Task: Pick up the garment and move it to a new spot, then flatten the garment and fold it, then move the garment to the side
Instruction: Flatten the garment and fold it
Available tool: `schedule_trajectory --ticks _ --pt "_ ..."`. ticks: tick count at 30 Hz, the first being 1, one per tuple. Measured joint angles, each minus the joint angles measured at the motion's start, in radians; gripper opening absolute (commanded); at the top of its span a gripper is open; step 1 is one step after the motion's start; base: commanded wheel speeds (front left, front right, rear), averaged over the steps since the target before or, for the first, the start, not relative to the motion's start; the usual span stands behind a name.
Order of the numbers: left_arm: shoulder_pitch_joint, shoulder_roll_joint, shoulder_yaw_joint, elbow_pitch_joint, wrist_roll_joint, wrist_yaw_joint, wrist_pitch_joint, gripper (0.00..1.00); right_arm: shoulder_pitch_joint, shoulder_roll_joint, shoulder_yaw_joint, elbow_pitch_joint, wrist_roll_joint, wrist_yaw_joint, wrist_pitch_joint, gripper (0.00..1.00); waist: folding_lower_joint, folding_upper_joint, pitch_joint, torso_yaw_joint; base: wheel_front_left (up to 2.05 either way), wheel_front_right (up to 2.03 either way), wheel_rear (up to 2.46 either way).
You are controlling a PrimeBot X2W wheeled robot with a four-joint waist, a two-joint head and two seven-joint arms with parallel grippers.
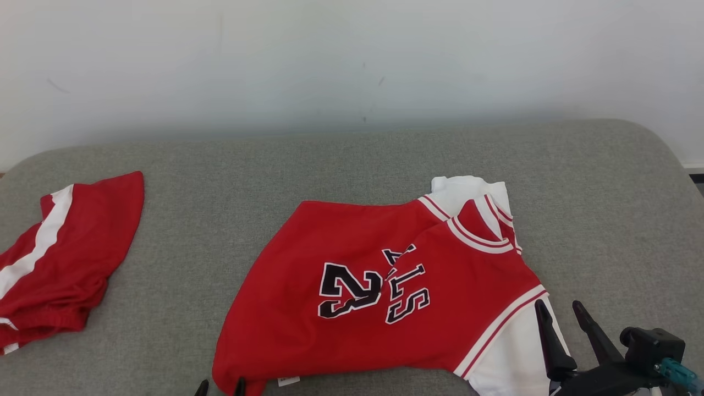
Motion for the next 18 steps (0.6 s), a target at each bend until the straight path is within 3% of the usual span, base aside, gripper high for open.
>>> schedule_trajectory --ticks 6,7,8,9,18 --pt "-0.047 -0.001 -0.008 0.059 -0.005 -0.017 0.0 1.0 -0.01 -0.003 0.009 0.002 0.0 0.0 0.0 1.0 0.0 0.0 0.008 -0.013 0.0 0.0 0.0" --pt "-0.055 -0.002 -0.007 0.063 -0.005 -0.018 0.0 0.8 -0.011 -0.003 0.011 0.002 0.0 0.0 0.0 1.0 0.0 0.0 0.009 -0.014 0.0 0.0 0.0" --pt "-0.062 -0.002 -0.007 0.068 -0.006 -0.019 0.0 0.36 -0.011 -0.004 0.011 0.001 0.0 0.0 0.0 1.0 0.0 0.0 0.01 -0.015 0.0 0.0 0.0" --pt "-0.068 -0.002 -0.006 0.07 -0.005 -0.019 0.0 0.0 -0.011 -0.005 0.01 0.0 0.0 0.0 0.0 1.0 -0.0001 0.0 0.012 -0.015 0.0 0.0 0.0" --pt "-0.091 0.027 0.02 -0.015 0.019 -0.035 0.0 0.0 -0.01 -0.004 0.006 0.002 0.0 0.0 -0.002 1.0 0.0 0.0 0.021 0.012 0.0 0.0 0.0"
